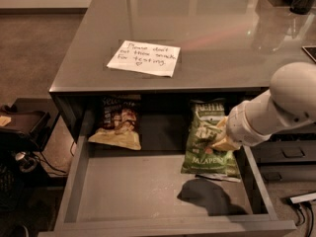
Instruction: Pick green jalapeno chip bag from top drawer and place on counter
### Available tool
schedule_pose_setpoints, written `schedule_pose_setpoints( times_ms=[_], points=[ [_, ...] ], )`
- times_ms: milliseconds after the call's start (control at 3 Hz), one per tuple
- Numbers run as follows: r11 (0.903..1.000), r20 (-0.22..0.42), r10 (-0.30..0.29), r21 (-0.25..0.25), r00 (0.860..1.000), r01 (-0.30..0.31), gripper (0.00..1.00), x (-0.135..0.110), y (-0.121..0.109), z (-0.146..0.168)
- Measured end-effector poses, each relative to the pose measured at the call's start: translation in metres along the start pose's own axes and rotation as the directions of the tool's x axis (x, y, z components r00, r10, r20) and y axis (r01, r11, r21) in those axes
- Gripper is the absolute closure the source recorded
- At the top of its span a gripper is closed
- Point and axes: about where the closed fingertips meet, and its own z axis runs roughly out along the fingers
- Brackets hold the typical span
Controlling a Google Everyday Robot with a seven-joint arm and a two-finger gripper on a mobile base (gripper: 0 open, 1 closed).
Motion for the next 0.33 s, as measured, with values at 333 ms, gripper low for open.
schedule_pose_setpoints(
  times_ms=[333],
  points=[
    [0.9999, 0.058, 0.003, -0.017, 0.998, -0.002, 1.00, -0.0259, -0.0070, -0.0183]
  ],
)
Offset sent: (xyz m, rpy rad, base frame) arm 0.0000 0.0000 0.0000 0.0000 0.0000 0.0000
